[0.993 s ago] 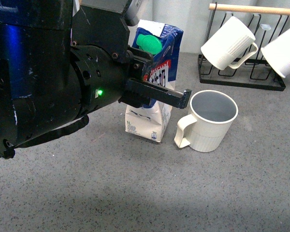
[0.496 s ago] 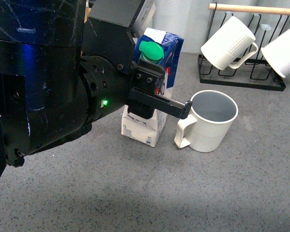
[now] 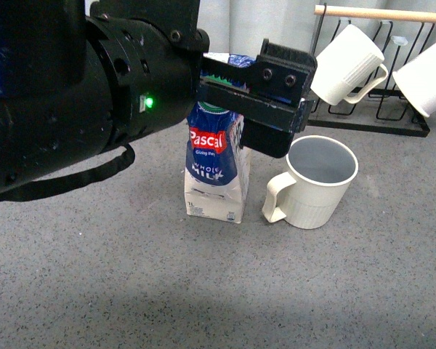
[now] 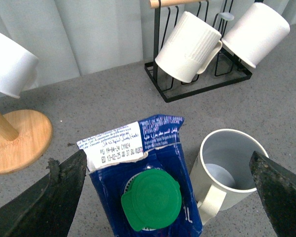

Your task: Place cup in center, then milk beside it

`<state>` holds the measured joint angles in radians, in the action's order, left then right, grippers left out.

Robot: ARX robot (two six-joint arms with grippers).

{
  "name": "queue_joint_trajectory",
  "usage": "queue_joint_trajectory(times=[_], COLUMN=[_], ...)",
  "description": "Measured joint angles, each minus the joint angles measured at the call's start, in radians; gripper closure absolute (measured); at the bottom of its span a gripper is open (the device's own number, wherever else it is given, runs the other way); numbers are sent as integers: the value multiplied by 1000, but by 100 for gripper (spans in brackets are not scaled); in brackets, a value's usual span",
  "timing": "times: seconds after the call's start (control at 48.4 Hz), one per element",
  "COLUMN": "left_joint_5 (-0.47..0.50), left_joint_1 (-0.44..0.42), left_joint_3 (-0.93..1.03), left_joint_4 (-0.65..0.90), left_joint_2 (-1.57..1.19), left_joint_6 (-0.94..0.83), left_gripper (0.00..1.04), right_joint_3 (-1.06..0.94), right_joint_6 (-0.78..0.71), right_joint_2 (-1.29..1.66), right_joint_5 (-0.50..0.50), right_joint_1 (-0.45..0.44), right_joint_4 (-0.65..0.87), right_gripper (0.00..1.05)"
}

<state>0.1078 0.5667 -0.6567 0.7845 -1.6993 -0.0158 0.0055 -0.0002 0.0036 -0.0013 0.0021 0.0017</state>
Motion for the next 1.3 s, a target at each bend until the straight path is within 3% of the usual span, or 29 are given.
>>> queue_joint_trajectory(times=[0.165, 0.538, 0.745, 0.807, 0.931, 1.117, 1.262, 1.303], left_joint_5=[13, 58, 89, 127, 102, 64, 22, 12], left_joint_1=[-45, -264, -305, -310, -343, -389, -434, -443], left_joint_3=[0, 13, 43, 87, 225, 345, 451, 475], left_joint_4=[-2, -36, -11, 135, 378, 387, 348, 331], left_joint_2=[34, 69, 85, 76, 92, 205, 350, 390], left_joint_6=[14, 133, 127, 94, 48, 33, 27, 24], left_gripper=[6, 6, 7, 16, 37, 64, 97, 101], right_joint_3=[0, 0, 0, 0, 0, 0, 0, 0], right_joint_6=[0, 0, 0, 0, 0, 0, 0, 0], right_joint_2=[0, 0, 0, 0, 0, 0, 0, 0], right_joint_5=[0, 0, 0, 0, 0, 0, 0, 0], right_joint_1=[0, 0, 0, 0, 0, 0, 0, 0], right_joint_4=[0, 0, 0, 0, 0, 0, 0, 0], right_gripper=[9, 9, 9, 9, 9, 9, 9, 9])
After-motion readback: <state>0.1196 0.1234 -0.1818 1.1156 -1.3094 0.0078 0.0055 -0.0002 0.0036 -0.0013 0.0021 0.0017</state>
